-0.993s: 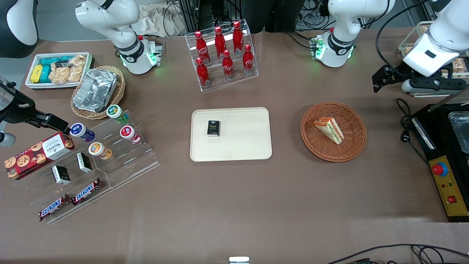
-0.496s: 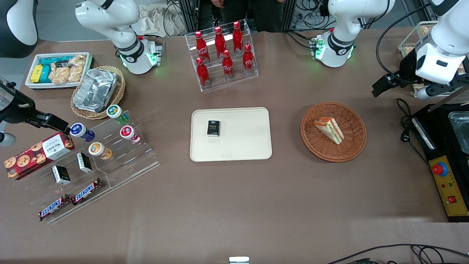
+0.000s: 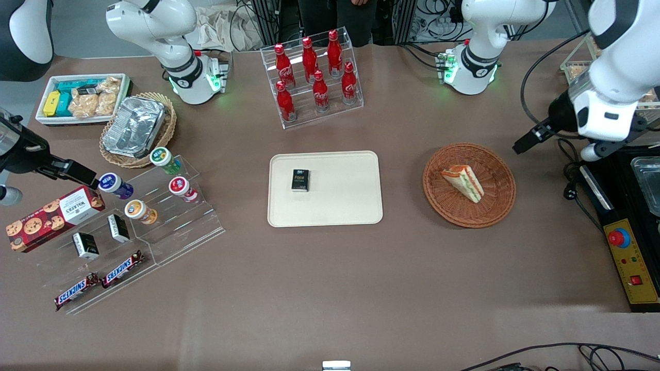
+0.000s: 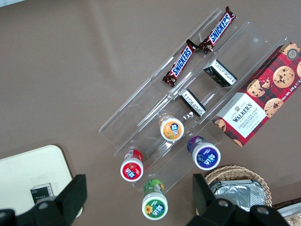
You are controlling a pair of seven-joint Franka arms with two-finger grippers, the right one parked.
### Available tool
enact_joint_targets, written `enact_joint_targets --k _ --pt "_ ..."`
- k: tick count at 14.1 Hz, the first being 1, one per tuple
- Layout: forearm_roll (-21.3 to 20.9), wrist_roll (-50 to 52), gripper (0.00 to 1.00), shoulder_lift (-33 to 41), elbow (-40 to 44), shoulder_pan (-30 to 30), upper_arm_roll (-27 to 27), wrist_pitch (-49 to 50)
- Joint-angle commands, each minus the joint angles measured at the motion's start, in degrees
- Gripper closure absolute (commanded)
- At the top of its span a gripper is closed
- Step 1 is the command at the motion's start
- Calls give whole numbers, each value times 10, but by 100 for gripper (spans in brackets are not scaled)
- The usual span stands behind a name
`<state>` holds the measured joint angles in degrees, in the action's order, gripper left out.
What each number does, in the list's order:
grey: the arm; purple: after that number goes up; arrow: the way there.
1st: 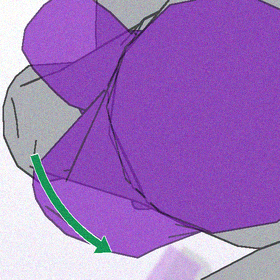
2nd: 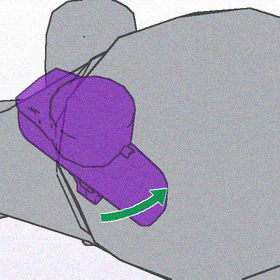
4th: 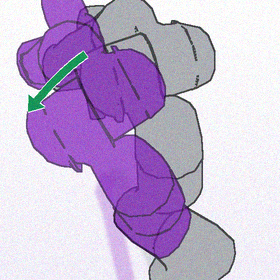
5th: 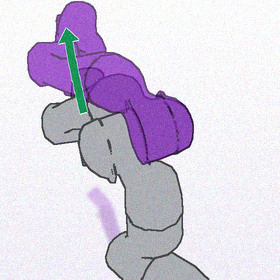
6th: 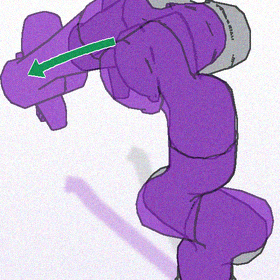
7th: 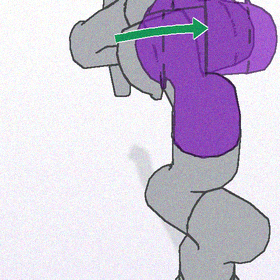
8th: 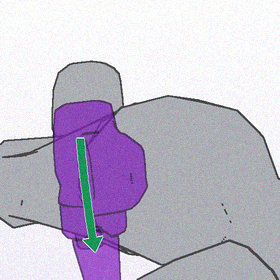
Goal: Place sandwich from basket to tray
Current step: 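Move the left gripper over the sandwich in the wicker basket, then lower the open left gripper around the wrapped sandwich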
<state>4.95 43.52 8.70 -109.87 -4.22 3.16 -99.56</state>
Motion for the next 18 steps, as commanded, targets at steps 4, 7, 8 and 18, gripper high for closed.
enact_joint_targets --k 4,7,8,18 --pt "-29 72 0 -58 2 -49 1 -18" --pt "-73 102 0 -75 -30 -78 0 -59" --pt "-78 102 0 -71 -53 -79 0 -83" --pt "-79 181 0 -103 -216 -80 0 -284"
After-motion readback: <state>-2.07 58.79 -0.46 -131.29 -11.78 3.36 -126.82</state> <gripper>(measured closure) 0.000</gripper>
